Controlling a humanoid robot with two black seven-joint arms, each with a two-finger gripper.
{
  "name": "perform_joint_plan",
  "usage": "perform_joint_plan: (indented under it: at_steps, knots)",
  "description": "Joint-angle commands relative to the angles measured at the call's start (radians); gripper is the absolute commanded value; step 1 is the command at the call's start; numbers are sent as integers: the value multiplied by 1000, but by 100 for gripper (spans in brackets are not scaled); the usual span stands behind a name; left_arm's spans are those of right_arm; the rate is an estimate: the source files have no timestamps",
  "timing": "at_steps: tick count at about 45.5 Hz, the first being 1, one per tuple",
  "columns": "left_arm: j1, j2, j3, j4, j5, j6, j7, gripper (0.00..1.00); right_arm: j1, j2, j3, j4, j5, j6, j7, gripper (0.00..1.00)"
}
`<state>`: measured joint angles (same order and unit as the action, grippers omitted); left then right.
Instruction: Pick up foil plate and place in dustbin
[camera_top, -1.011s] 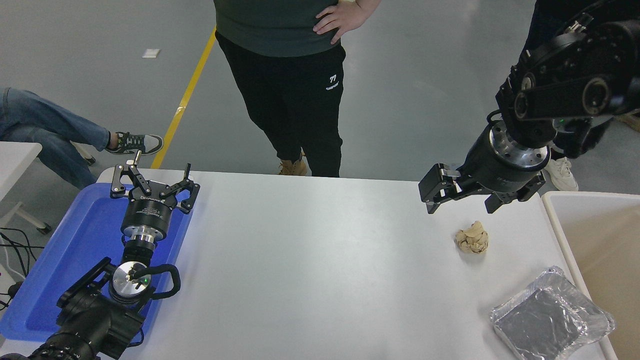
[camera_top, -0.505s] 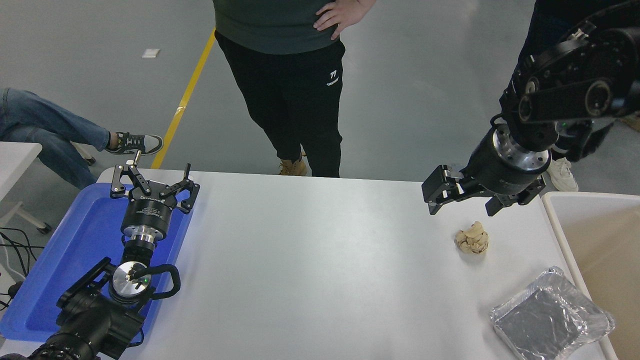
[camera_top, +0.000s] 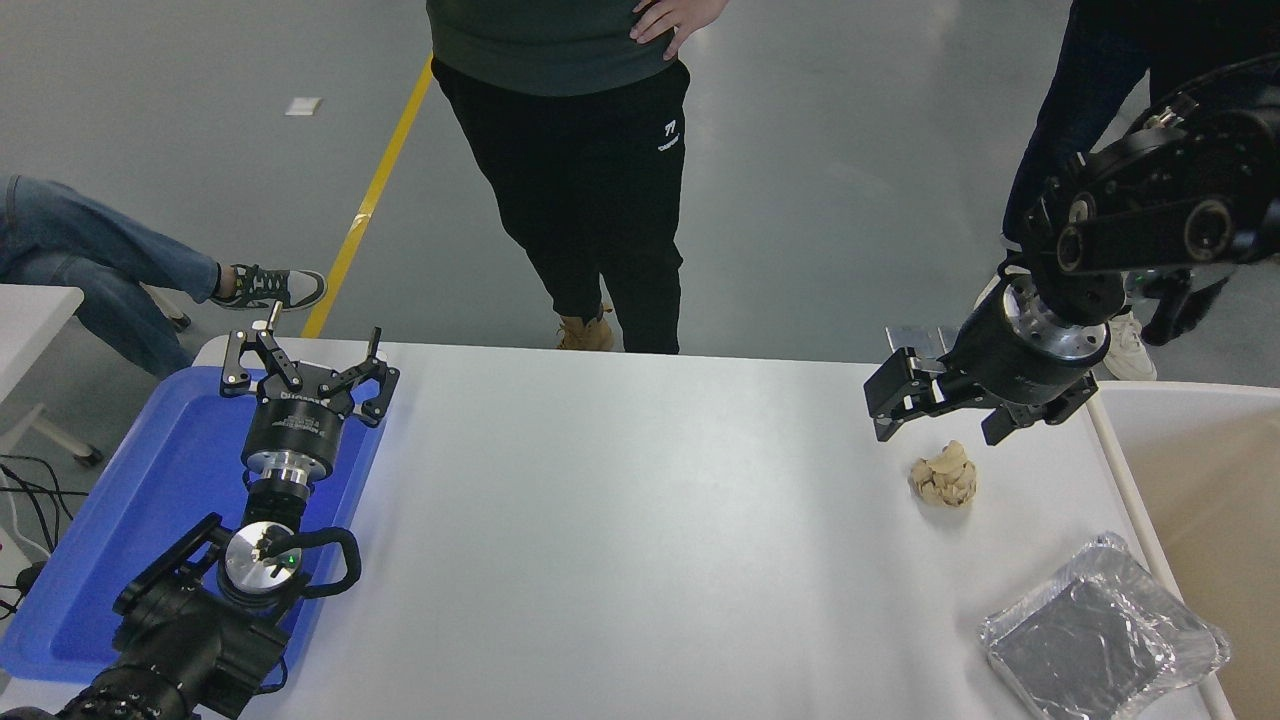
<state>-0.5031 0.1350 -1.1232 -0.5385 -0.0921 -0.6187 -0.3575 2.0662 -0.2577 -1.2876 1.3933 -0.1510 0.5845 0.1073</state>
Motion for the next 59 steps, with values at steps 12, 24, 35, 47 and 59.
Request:
perform_joint_plan:
  at_steps: [12,24,35,47,59]
  knots:
    - [0,0,0,0,0,-1,0,100,-193,-199,10,-82,-197,-49,0,100]
    - [0,0,0,0,0,-1,0,100,-254,-325,19,-106,-280,-60,0,100]
    - [0,0,0,0,0,-1,0,100,-305,-417,21,-128,-294,-74,-1,100]
    - [0,0,0,-1,0,-1,0,100,-340,-520,30,-131,-294,-78,-1,100]
    - [0,0,0,0,2,-1,0,100,-394,-612,57,-131,-294,-98,-1,100]
